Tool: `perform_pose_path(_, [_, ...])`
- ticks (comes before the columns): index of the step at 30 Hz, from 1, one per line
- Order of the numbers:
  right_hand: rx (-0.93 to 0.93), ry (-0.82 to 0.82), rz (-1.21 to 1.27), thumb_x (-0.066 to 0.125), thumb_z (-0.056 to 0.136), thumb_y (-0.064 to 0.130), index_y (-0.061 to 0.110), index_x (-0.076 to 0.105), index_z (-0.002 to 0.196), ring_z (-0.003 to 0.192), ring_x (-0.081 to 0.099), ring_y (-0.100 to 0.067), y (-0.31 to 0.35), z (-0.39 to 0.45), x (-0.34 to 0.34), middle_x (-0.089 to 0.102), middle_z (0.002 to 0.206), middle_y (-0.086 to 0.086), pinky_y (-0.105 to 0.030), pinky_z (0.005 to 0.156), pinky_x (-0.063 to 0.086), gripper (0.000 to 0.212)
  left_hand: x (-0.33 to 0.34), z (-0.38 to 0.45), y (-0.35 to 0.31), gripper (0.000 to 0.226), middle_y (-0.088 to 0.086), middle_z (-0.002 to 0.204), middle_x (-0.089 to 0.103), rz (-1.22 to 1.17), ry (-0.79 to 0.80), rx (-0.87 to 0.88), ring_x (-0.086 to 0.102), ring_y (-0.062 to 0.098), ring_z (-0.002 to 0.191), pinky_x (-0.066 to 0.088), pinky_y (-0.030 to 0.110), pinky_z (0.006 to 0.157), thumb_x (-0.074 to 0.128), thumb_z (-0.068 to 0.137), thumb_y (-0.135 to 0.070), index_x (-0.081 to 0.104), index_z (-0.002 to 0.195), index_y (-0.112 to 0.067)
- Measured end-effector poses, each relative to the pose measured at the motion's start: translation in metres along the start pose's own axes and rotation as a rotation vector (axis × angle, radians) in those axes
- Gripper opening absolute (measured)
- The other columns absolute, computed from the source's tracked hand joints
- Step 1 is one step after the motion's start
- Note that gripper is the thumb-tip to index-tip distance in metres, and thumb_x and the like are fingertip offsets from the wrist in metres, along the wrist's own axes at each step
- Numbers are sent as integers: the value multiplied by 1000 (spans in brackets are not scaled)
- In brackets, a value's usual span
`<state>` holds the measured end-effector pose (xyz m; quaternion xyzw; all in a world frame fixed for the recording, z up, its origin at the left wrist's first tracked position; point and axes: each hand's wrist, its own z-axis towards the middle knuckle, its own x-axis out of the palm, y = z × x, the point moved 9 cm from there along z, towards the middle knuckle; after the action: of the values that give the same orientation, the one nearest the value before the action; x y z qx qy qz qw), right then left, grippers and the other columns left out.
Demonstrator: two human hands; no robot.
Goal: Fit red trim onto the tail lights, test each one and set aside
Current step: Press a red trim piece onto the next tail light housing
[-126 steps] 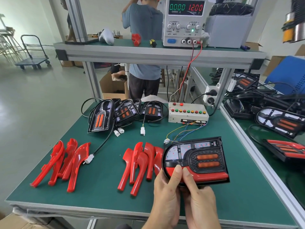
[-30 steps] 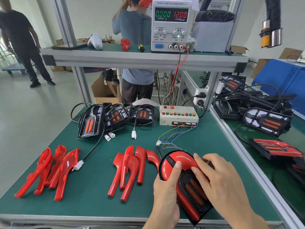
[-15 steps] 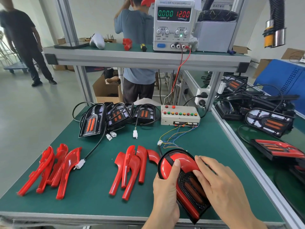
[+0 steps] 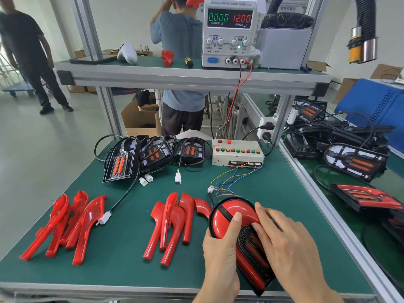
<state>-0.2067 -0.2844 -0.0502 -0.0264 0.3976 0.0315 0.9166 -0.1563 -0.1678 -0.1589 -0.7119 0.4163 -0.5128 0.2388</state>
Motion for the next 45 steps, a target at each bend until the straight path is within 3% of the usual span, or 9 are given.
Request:
perform_pose_path(4, [-34, -9, 10, 49, 101, 35, 13, 69, 132, 67, 64, -27, 3, 1, -1, 70, 99, -3, -41, 57, 49, 42, -1, 0, -1, 60, 7, 103, 79, -5, -1, 11, 75, 25, 100, 55, 49, 98, 97, 55, -44, 79, 105, -19])
perform_pose_path(17, [-21, 99, 62, 44, 102, 34, 15, 60, 142, 76, 66, -22, 1, -2, 6, 69, 120, -1, -37, 64, 51, 47, -2, -2, 0, 51, 9, 103, 79, -32, -22, -15, 76, 26, 99, 56, 50, 98, 92, 62, -37, 78, 106, -16])
perform_pose_path(20, [39, 229, 236, 38, 106, 38, 26, 47, 152, 89, 66, -14, 0, -2, 12, 65, 125, 12, -33, 73, 52, 49, -5, 0, -1, 50, 9, 102, 79, -41, -48, -24, 76, 27, 97, 57, 51, 96, 92, 62, -38, 78, 105, -17])
perform_pose_path(23, [340, 392, 635, 38, 101, 57, 55, 25, 153, 112, 57, 14, -22, -6, 24, 57, 126, 40, -8, 93, 42, 54, -9, 4, -2, 53, 9, 102, 79, -47, -62, -37, 76, 27, 97, 58, 52, 95, 95, 60, -40, 79, 104, -17])
perform_pose_path(26, [545, 450, 837, 49, 86, 67, 60, 46, 135, 115, 53, 23, -49, -10, 26, 64, 118, 41, 0, 91, 38, 49, -13, 8, -3, 65, 10, 102, 79, -62, -80, -49, 76, 29, 97, 58, 52, 93, 98, 53, -45, 77, 107, -15])
perform_pose_path(30, [608, 595, 985, 52, 85, 67, 45, 72, 118, 113, 62, 12, -48, -19, 35, 71, 116, 29, -19, 100, 42, 45, -12, 8, -2, 62, 12, 101, 79, -62, -78, -81, 76, 31, 95, 59, 53, 91, 94, 57, -43, 76, 108, -13])
perform_pose_path(32, [612, 590, 1015, 54, 88, 62, 48, 74, 113, 107, 68, 5, -44, -19, 36, 75, 110, 22, -22, 94, 47, 35, -9, 7, -2, 57, 12, 100, 79, -61, -75, -87, 77, 30, 94, 60, 51, 90, 93, 62, -40, 76, 109, -13])
perform_pose_path(35, [595, 576, 1051, 53, 93, 55, 59, 68, 114, 104, 70, 3, -37, -15, 34, 76, 109, 20, -10, 85, 51, 27, -8, 4, -4, 53, 11, 100, 79, -66, -78, -87, 77, 29, 93, 60, 50, 89, 92, 66, -38, 76, 109, -12])
perform_pose_path(45, [544, 526, 1044, 52, 95, 51, 61, 67, 115, 101, 72, 0, -33, -13, 34, 77, 106, 18, -6, 83, 49, 27, -8, 1, -6, 57, 10, 101, 79, -52, -87, -93, 76, 29, 95, 59, 51, 92, 92, 63, -41, 76, 111, -14])
